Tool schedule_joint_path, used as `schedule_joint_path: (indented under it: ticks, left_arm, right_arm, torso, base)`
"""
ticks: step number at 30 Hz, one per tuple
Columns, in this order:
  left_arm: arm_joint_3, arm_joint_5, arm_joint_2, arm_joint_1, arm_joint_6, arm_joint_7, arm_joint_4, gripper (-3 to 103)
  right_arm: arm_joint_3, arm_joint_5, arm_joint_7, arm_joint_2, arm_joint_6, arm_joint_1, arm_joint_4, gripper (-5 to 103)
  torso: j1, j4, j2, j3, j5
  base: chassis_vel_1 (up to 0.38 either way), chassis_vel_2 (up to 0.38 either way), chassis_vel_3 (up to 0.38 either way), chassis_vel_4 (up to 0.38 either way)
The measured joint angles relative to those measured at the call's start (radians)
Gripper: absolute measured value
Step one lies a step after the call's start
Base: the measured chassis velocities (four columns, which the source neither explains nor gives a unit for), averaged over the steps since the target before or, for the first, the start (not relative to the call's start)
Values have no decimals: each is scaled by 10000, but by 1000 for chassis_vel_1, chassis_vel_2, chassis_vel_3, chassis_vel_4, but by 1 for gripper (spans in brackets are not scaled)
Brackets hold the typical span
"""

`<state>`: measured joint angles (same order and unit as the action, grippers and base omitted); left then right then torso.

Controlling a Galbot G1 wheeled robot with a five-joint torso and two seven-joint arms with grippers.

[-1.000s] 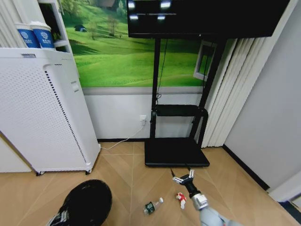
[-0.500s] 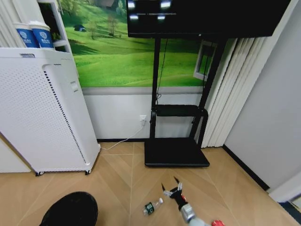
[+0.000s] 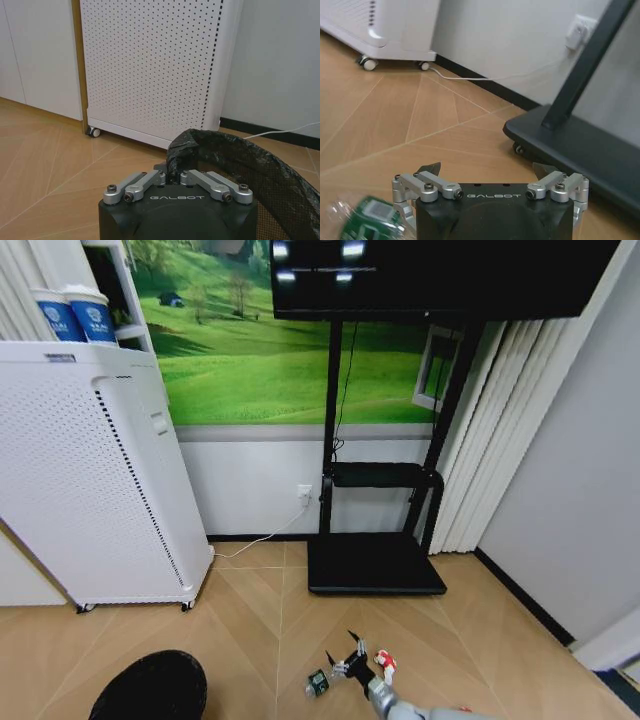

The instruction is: Pick up the trash bin and place the garbage on the floor into it.

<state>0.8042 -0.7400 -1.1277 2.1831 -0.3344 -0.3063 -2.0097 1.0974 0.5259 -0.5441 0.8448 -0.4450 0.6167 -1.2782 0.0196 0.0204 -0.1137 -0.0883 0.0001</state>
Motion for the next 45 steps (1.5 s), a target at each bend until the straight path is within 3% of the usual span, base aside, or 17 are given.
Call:
schedule_joint_path:
  ticks: [2, 14, 19, 29, 32, 39, 45]
  left_arm:
    - [-130, -10, 64, -185, 25, 10, 137, 7]
    - [-348, -98, 181, -534, 130, 1, 224, 7]
    - [-420, -101, 252, -714, 198, -55, 206, 7]
    - [-476, -81, 239, -725, 244, -76, 20, 7]
    - [-497, -28, 162, -697, 247, -75, -44, 7]
    - [-565, 46, 56, -686, 205, -12, -45, 7]
    - [-620, 17, 41, -703, 161, 100, -46, 7]
  right_arm:
    - [90, -2404, 408, -84, -374, -492, 833, 100]
    - [218, -5215, 915, -925, -935, -1170, 1404, 100]
    - [-458, -7251, 1191, -1208, -1497, -597, 1701, 100]
    - [-382, -8238, 1411, -979, -1722, -190, 1973, 100]
    - [-141, -8361, 1517, -506, -1912, -293, 2608, 100]
    - [369, -8170, 1513, 222, -1995, -487, 3485, 100]
    - [1369, -7313, 1336, 952, -2017, -764, 4556, 100]
  torso:
    - [0, -2, 0, 0, -1]
    - [0, -2, 0, 0, -1]
    - [0, -3, 0, 0, 1]
    - [0, -3, 0, 0, -2]
    - [0, -3, 0, 0, 0]
    - [0, -5, 0, 0, -2]
    - [-1, -3, 0, 0, -4]
  base:
    - [0, 0, 0, 0]
    - [0, 0, 0, 0]
    - [0, 0, 0, 0]
    - [0, 0, 0, 0]
    - [0, 0, 0, 0]
    - [0, 0, 0, 0]
    - [0, 0, 0, 0]
